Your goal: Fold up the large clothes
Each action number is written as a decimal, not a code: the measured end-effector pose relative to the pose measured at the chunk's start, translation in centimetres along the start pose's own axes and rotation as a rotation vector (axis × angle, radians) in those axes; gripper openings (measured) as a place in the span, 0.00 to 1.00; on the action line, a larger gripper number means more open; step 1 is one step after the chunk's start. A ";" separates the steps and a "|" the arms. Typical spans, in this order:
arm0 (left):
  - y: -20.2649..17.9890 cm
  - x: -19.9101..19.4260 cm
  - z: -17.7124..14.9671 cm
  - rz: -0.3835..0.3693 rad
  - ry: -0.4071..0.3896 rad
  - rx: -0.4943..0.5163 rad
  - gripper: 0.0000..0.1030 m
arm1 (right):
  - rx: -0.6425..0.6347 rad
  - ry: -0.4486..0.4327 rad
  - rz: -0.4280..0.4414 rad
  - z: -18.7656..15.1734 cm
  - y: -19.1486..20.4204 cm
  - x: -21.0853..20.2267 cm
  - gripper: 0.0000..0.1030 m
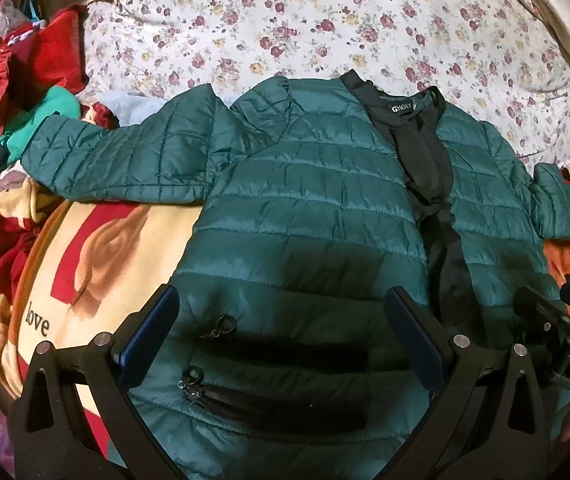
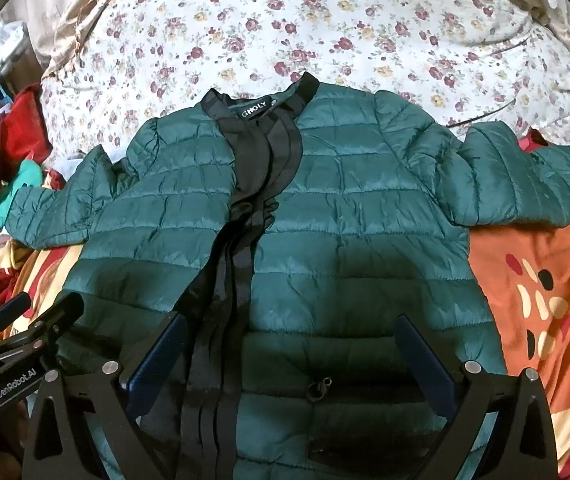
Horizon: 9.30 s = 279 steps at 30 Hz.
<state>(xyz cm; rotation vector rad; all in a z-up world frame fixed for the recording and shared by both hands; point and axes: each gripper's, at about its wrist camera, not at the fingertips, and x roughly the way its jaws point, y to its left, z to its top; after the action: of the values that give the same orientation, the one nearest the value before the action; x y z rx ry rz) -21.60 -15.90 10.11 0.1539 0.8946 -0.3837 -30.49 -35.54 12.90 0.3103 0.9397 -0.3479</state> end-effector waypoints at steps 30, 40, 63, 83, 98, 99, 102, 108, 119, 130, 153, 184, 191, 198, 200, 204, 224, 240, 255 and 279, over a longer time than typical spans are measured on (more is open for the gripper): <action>1.0 0.6 1.2 0.026 -0.011 -0.016 0.99 | -0.027 0.003 -0.006 1.6 1.3 1.1 1.00; 1.3 1.1 1.3 0.041 -0.014 -0.020 0.99 | -0.016 0.041 0.010 1.9 1.4 2.0 1.00; 1.8 2.3 2.1 0.061 -0.014 -0.020 0.99 | -0.044 0.035 0.015 3.3 2.7 3.4 1.00; 2.3 3.2 3.6 0.089 -0.022 -0.022 0.99 | -0.042 0.035 0.036 4.6 3.1 4.4 1.00; 4.2 3.3 6.2 0.133 -0.053 -0.036 0.99 | -0.033 0.026 0.079 6.6 4.0 5.2 1.00; 4.4 3.4 6.4 0.135 -0.054 -0.040 0.99 | -0.032 0.026 0.079 6.8 4.1 5.3 1.00; 4.8 3.6 6.9 0.140 -0.054 -0.048 0.99 | -0.030 0.022 0.079 7.2 4.2 5.5 1.00; 5.6 4.2 7.6 0.160 -0.054 -0.053 0.99 | -0.003 0.023 0.097 8.2 4.4 6.4 1.00; 7.2 5.7 8.4 0.172 -0.044 -0.079 0.99 | -0.001 0.048 0.100 8.7 5.0 8.5 1.00; 11.2 7.4 8.9 0.227 -0.030 -0.114 0.99 | -0.032 0.081 0.116 8.4 6.1 9.8 1.00; 35.5 12.0 14.6 0.477 0.013 -0.477 0.91 | -0.025 0.078 0.165 7.7 7.2 9.3 1.00; 21.2 2.2 13.1 0.104 -0.148 -0.285 0.08 | -0.038 0.106 0.177 6.4 6.8 8.2 1.00; 12.9 1.4 12.7 0.021 -0.155 -0.141 0.08 | 0.002 0.090 0.140 6.5 4.2 7.2 1.00; 6.0 1.2 12.3 -0.077 -0.128 -0.074 0.08 | 0.040 0.055 0.111 6.7 1.5 6.0 1.00; 4.1 1.4 12.3 -0.099 -0.118 -0.054 0.08 | 0.025 0.032 0.088 6.6 0.9 5.6 1.00; 0.6 1.6 12.2 -0.136 -0.102 -0.004 0.09 | 0.012 0.028 0.048 6.7 -0.6 5.7 1.00; -12.5 7.6 9.3 -0.247 0.038 0.185 0.09 | 0.149 0.067 -0.035 6.5 -9.7 6.8 1.00; -11.8 6.9 7.2 -0.296 0.099 0.188 0.53 | 0.197 0.069 -0.038 5.9 -10.8 5.6 1.00; 3.0 -0.3 9.0 -0.104 -0.074 0.032 0.64 | 0.125 0.061 0.182 8.0 -2.8 8.1 1.00; 5.4 5.5 8.7 -0.027 0.011 -0.057 0.64 | -0.020 -0.088 0.191 10.0 -0.6 8.0 0.18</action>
<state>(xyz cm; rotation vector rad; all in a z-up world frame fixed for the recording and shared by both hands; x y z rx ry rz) -10.09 -14.81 11.05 0.0917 0.9181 -0.3827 -19.12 -41.41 11.75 0.3604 0.8192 -0.1756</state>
